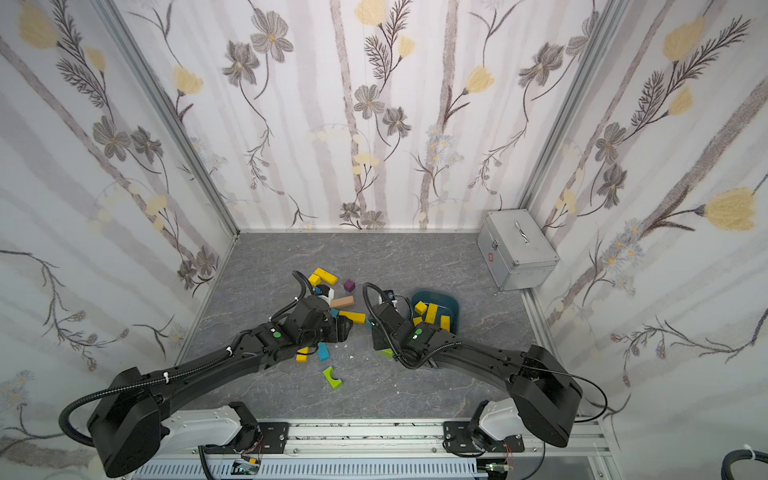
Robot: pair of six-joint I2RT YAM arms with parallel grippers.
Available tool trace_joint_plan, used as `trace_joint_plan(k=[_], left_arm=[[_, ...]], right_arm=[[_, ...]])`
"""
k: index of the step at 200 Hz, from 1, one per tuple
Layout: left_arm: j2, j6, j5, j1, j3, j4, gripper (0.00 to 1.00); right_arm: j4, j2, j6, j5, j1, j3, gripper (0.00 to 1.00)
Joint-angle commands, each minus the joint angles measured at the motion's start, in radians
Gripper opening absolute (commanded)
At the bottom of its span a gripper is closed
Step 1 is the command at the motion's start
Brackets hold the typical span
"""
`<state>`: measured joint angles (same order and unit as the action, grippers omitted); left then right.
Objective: Pick out the yellow building blocks
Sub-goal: Pick up the building block from the center of the board.
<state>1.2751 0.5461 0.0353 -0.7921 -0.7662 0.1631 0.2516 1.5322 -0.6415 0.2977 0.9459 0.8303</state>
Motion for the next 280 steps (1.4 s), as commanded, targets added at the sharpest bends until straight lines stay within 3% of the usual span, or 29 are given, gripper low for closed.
trace_joint_plan(k=[1,75,165,230,280], left_arm=[[0.055,-0.046,-0.063,-0.031,-0.052,-0.067,0.73],[0.303,-0.071,-0.204,-0.139,-0.253,-0.13,0.73],[0.516,-0.044,-0.338,-0.185,-0.439,-0.108,0.72],[0.585,-0.049,-0.36,-0.191,-0.524,-0.044,0.72],[0.583,-0.051,-0.354,-0.191,-0.522,-0.036,0.72]], right_arm=[[-0.011,-0.039,-0.059,0.027,-0.03,-0.037,0.3],[-0.006,-0.182,-0.093,0.014,-0.21,-0.17,0.28],[-0.025,-0.242,-0.066,-0.038,-0.416,-0.267,0.28],[-0.084,-0.168,-0.035,-0.097,-0.452,-0.272,0.32],[-0.102,-0.136,-0.036,-0.122,-0.454,-0.274,0.41]])
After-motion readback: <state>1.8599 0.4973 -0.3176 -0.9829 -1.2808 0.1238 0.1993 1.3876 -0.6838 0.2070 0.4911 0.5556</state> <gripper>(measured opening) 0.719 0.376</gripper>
